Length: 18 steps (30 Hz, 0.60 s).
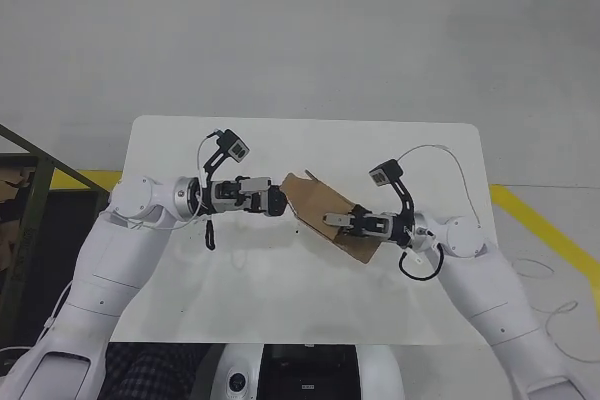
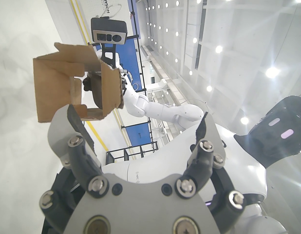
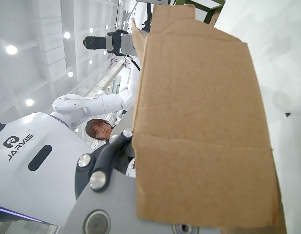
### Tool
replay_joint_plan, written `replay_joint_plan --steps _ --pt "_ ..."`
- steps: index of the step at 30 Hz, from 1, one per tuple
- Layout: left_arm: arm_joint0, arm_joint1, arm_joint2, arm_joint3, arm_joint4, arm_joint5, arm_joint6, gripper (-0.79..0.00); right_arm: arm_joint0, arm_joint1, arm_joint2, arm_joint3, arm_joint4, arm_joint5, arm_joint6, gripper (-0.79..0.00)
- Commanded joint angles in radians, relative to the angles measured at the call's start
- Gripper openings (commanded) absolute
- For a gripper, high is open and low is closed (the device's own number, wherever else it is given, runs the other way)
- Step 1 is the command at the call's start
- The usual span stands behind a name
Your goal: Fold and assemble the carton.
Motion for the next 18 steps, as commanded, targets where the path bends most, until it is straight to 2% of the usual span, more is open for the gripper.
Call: replay_joint_plan --steps 1,18 --pt "-0.002 -0.001 0.003 0.0 -0.002 0.0 0.001 0.0 -0.001 -0.003 -0.013 -0.008 0.007 0.002 0.006 -0.785" --pt "-0.009 -0.007 0.029 -0.025 -0.003 0.0 -0.017 0.0 0.016 -0.019 -0.064 0.001 0.031 0.001 0.022 -0.785"
